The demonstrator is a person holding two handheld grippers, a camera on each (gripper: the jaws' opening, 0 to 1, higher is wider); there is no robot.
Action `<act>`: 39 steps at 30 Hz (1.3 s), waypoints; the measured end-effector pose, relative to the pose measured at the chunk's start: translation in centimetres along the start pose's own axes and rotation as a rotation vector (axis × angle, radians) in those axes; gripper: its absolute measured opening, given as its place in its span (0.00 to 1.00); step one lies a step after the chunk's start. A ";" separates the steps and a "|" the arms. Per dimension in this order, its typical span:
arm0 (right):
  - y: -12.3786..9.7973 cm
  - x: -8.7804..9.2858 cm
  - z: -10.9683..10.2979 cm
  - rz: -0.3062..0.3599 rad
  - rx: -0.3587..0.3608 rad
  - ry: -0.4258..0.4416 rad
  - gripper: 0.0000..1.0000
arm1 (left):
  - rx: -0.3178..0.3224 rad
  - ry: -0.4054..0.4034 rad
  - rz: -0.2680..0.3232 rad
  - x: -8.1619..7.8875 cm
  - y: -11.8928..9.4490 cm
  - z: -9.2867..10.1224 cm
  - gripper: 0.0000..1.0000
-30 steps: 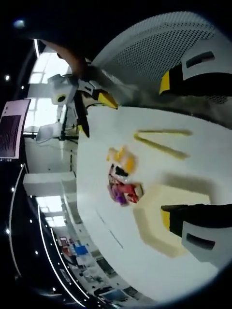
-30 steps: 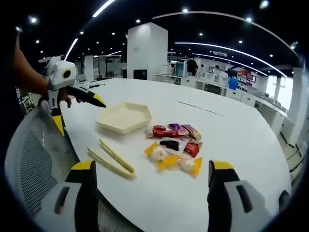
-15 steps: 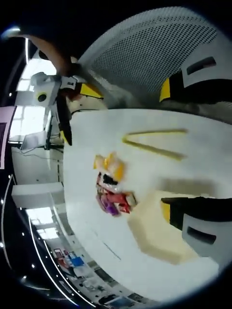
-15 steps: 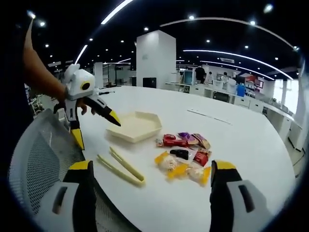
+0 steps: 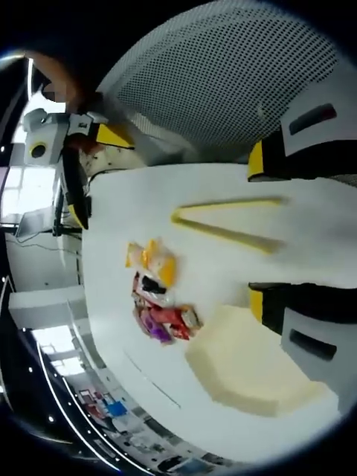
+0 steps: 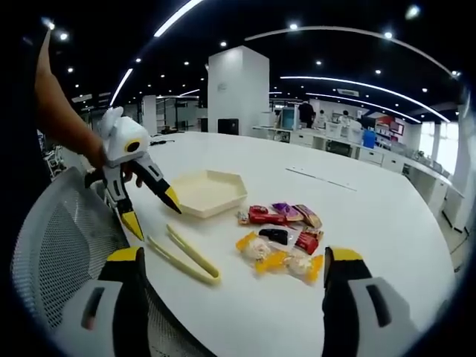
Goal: Place the target food into the container with the food tongs after gripping and lifting it, then release it inside without dropping or visibly crushing the food.
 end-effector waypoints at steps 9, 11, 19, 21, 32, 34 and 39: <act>0.0 0.0 0.1 -0.003 0.006 0.005 0.97 | 0.028 0.068 -0.032 -0.1 1.5 0.6 0.43; 0.0 0.0 0.1 -0.002 0.006 0.005 0.97 | 0.028 0.072 -0.033 -0.2 1.6 0.5 0.41; 0.0 0.1 0.2 -0.005 0.009 0.013 0.96 | 0.029 0.080 -0.046 -0.1 2.5 0.4 0.36; 0.0 0.1 0.2 -0.007 0.010 0.013 0.96 | 0.031 0.080 -0.056 0.1 2.6 0.5 0.33; 0.0 0.2 0.2 -0.018 0.008 0.012 0.95 | 0.020 0.131 -0.069 0.1 3.2 0.6 0.31; 0.0 0.2 0.2 -0.018 0.006 0.011 0.94 | 0.022 0.137 -0.064 0.0 3.4 0.8 0.29; 0.0 0.2 0.1 -0.023 0.003 0.009 0.94 | 0.002 0.169 -0.075 0.0 3.4 0.8 0.21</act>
Point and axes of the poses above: the point that each gripper's makers call its tool centre point, and the gripper's own axes: y roughly forward along the fingers, z roughly to its right, x roughly out of its underside, the point moved 8 cm from there along -y, roughly backward along the fingers, and after that the axes turned 1 degree about -z, right-handed, at the moved point
